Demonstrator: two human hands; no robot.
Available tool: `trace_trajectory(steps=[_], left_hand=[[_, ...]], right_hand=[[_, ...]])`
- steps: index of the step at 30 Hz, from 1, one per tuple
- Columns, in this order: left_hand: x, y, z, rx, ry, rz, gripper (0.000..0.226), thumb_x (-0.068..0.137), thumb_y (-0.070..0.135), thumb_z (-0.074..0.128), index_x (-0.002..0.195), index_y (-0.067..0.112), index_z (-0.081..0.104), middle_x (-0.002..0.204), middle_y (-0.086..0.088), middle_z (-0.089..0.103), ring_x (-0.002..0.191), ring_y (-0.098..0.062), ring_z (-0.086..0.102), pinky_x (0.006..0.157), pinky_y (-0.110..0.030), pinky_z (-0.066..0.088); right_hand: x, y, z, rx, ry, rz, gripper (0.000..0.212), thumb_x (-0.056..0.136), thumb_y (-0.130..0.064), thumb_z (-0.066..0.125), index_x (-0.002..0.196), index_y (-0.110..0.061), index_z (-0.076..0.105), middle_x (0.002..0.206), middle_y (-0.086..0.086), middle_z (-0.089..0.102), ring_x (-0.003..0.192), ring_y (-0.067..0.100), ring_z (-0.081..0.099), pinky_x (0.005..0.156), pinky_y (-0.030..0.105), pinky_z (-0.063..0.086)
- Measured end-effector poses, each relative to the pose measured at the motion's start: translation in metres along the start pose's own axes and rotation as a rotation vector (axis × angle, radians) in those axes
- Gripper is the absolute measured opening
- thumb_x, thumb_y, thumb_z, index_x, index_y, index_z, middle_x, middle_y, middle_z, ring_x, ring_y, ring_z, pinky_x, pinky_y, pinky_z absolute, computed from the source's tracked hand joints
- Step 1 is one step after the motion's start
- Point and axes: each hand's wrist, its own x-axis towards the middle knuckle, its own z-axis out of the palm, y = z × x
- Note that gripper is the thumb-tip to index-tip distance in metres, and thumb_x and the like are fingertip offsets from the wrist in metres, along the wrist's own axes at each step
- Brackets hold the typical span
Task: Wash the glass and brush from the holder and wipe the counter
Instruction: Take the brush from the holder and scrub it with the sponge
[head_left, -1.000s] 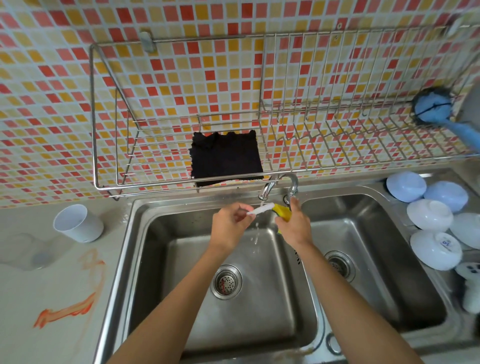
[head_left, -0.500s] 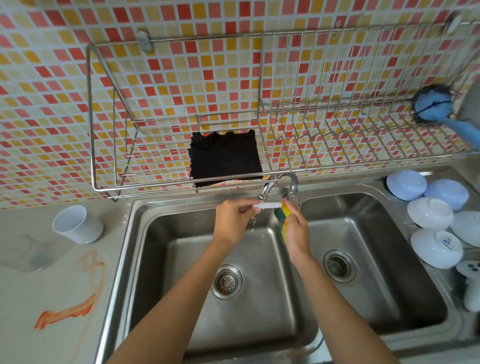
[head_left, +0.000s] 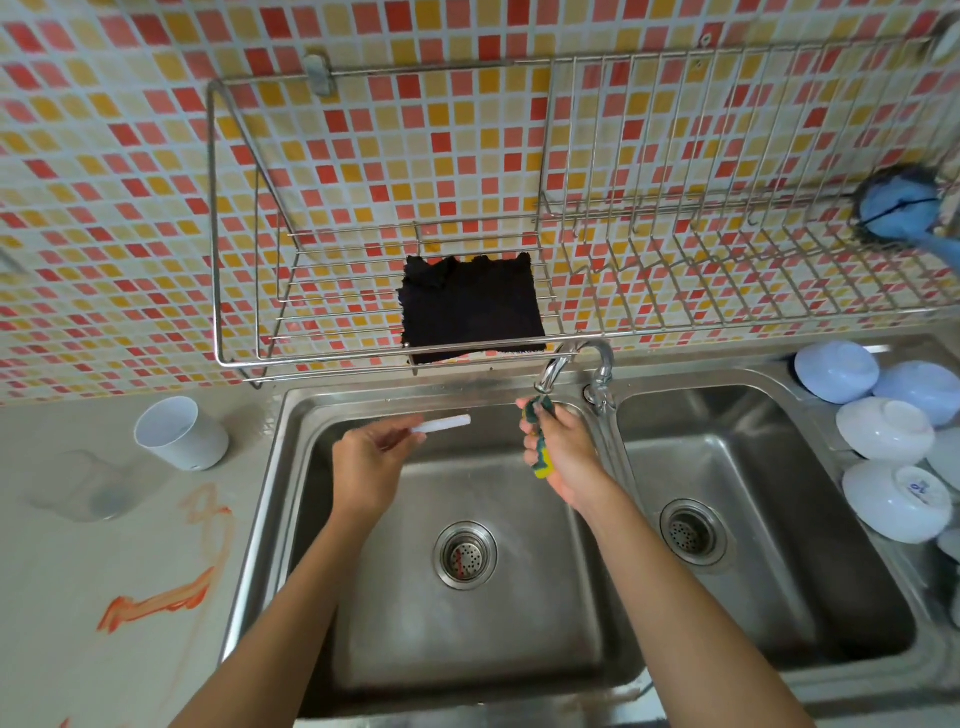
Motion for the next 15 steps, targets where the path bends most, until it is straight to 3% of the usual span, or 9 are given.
trace_trajectory(steps=[4, 7, 11, 15], left_hand=[[-0.003, -0.007, 0.003, 0.029, -0.015, -0.029, 0.021, 0.081, 0.016, 0.076, 0.103, 0.019, 0.076, 0.087, 0.004, 0.076, 0.066, 0.010, 0.063, 0.064, -0.013, 0.050], [-0.004, 0.000, 0.015, -0.013, -0.044, -0.047, 0.021, 0.081, 0.011, 0.076, 0.101, 0.015, 0.076, 0.088, 0.001, 0.075, 0.067, 0.016, 0.061, 0.067, -0.004, 0.047], [-0.003, 0.016, 0.042, -0.061, -0.103, -0.046, 0.019, 0.080, 0.007, 0.077, 0.099, 0.011, 0.076, 0.087, 0.000, 0.074, 0.067, 0.019, 0.060, 0.069, 0.000, 0.045], [-0.002, 0.034, 0.072, -0.084, -0.192, -0.022, 0.020, 0.080, 0.005, 0.075, 0.100, 0.009, 0.075, 0.087, 0.000, 0.073, 0.064, 0.020, 0.059, 0.067, 0.001, 0.044]], right_hand=[[0.000, -0.006, 0.002, -0.153, 0.012, -0.038, 0.029, 0.106, -0.025, 0.035, 0.094, -0.013, 0.059, 0.059, -0.003, 0.038, 0.043, 0.007, 0.029, 0.042, 0.024, 0.021], [-0.001, -0.007, -0.005, -0.335, 0.082, -0.100, 0.027, 0.105, -0.026, 0.036, 0.094, -0.015, 0.058, 0.062, -0.003, 0.042, 0.048, 0.009, 0.033, 0.045, 0.025, 0.025], [-0.009, -0.014, -0.016, -0.420, 0.145, -0.127, 0.025, 0.104, -0.028, 0.039, 0.119, -0.017, 0.055, 0.097, -0.004, 0.055, 0.080, 0.009, 0.054, 0.061, 0.028, 0.048], [-0.017, -0.017, -0.032, -0.531, 0.248, -0.205, 0.039, 0.104, -0.020, 0.039, 0.142, -0.018, 0.046, 0.133, 0.000, 0.050, 0.114, 0.013, 0.048, 0.086, 0.019, 0.034]])
